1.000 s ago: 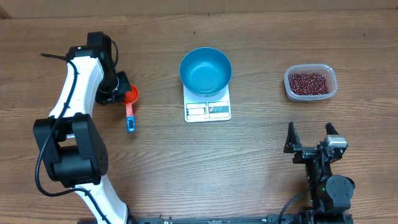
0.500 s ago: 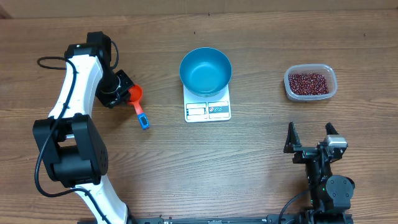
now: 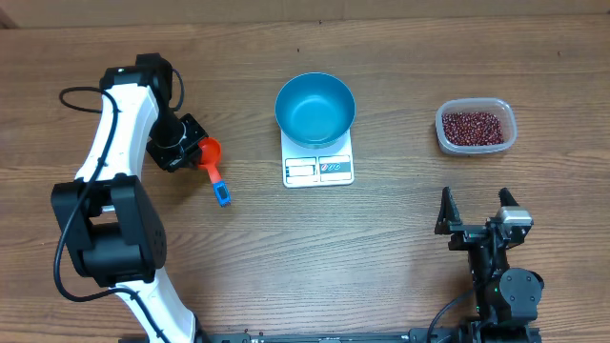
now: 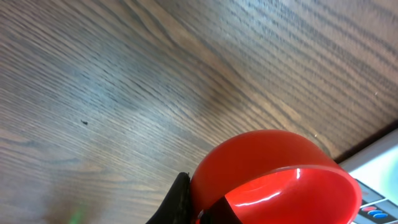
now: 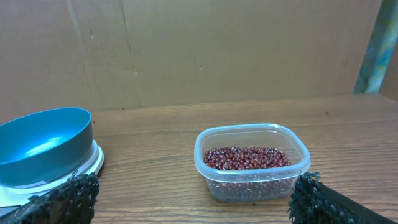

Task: Scoop item into bowl and weigh 150g on scale
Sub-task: 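Lift the red cup with the left gripper, then carry the red cup rightward toward the teal bowl on the scale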

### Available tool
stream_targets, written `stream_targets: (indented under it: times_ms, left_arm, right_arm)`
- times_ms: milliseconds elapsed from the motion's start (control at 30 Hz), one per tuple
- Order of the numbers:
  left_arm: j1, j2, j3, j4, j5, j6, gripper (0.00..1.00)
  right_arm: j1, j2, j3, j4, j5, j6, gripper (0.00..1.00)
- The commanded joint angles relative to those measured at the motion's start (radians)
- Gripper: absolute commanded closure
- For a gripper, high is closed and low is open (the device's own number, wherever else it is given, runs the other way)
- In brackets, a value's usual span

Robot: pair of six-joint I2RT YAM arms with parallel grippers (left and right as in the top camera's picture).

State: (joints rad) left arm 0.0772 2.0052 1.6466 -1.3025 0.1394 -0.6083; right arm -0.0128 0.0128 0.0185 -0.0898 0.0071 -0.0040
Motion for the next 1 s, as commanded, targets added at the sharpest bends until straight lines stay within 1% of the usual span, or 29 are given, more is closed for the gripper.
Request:
stream_targets:
  times_ms: [0, 167, 400, 500, 633, 967]
  left_arm:
    - [-0.051, 0.008, 0.024, -0.009, 0.006, -0.015, 0.96]
    - [-0.122, 0.008, 0.024, -0.008, -0.024, -0.021, 0.96]
    - [-0.195, 0.008, 0.024, -0.003, -0.099, -0.111, 0.96]
    - [-0.203, 0.008, 0.024, -0.002, -0.098, -0.116, 0.96]
    - [-0.203, 0.008, 0.024, -0.007, -0.098, -0.155, 0.96]
    - [-0.203, 0.008, 0.024, -0.007, -0.097, -0.156, 0.96]
  right_arm:
    - [-0.003, -0.01, -0.011, 0.006, 0.002, -0.005, 0.0]
    - [-0.003, -0.01, -0.011, 0.005, 0.003, -0.005, 0.0]
    - [-0.003, -0.01, -0.011, 0.006, 0.002, -0.005, 0.0]
    - [-0.003, -0.01, -0.011, 0.006, 0.002, -0.005, 0.0]
    - [-0.003, -0.01, -0.011, 0.006, 0.002, -0.005, 0.0]
    - [-0.003, -0.01, -0.011, 0.005, 0.002, -0.005, 0.0]
